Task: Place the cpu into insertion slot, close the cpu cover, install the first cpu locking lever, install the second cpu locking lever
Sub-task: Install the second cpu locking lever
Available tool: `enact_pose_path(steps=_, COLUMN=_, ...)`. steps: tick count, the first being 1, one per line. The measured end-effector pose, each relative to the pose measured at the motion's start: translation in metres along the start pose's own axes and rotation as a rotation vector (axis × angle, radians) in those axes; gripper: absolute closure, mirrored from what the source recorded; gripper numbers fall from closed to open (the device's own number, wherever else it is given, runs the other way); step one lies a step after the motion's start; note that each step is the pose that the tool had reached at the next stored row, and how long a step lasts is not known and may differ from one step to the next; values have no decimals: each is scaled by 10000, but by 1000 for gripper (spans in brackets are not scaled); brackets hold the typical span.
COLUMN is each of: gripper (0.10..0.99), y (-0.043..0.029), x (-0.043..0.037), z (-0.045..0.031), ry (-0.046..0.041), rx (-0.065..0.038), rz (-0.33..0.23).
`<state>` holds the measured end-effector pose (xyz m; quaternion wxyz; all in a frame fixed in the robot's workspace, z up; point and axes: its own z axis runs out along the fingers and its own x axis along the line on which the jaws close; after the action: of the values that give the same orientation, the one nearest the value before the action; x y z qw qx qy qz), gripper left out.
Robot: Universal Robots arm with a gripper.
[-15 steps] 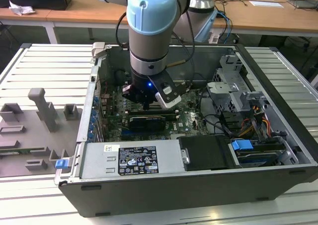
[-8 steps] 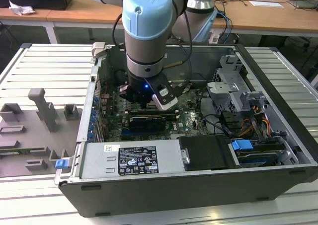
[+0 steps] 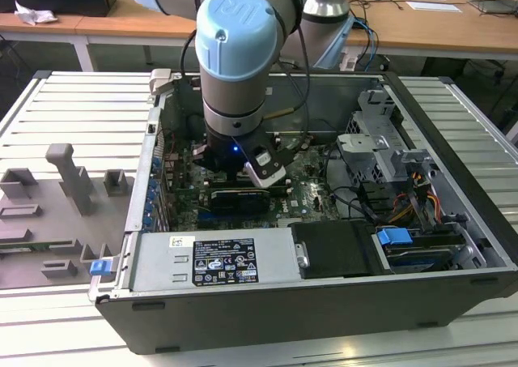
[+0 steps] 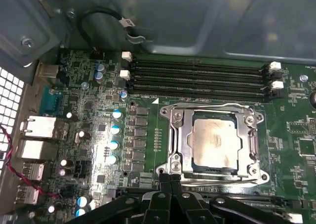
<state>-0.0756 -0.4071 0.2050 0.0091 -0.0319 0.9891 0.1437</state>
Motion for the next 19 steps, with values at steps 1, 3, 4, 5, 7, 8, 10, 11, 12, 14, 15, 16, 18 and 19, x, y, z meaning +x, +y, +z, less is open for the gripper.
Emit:
enact_pose_path(steps=1, gripper=980, y=-3, x=3, z=10, ry=-1, rx=-11, rz=-2)
enact_pose_path(steps=3, gripper=980, y=-9, x=16, z=31, ry=-11, rx=-83, rz=-2)
enact_pose_path(steps=4, gripper=980, y=-10, x=21, z=36, ry=-16, rx=-118, rz=-3)
enact_pose_path(steps=5, gripper=980, y=-13, x=26, z=50, ry=-21, rx=-186, rz=-5)
enact_pose_path(steps=7, gripper=980, y=-22, x=27, z=76, ry=-23, rx=-231, rz=-2)
enact_pose_path(steps=8, gripper=980, y=-24, x=27, z=84, ry=-25, rx=-262, rz=-2)
enact_pose_path(steps=10, gripper=980, y=-26, x=28, z=101, ry=-31, rx=-326, rz=-2)
enact_pose_path(steps=11, gripper=980, y=-27, x=29, z=106, ry=-32, rx=-344, rz=-3)
enact_pose_path(steps=12, gripper=980, y=-28, x=31, z=110, ry=-34, rx=-354, rz=-1)
enact_pose_path(steps=14, gripper=980, y=-29, x=44, z=118, ry=-35, rx=-378, rz=-1)
enact_pose_path(steps=15, gripper=980, y=-29, x=50, z=118, ry=-35, rx=-382, rz=-1)
enact_pose_path(steps=16, gripper=980, y=-29, x=56, z=117, ry=-34, rx=-384, rz=-3)
enact_pose_path(steps=18, gripper=980, y=-20, x=58, z=92, ry=-37, rx=-390, rz=-2)
enact_pose_path(steps=19, gripper=980, y=-18, x=58, z=84, ry=-37, rx=-389, rz=-2)
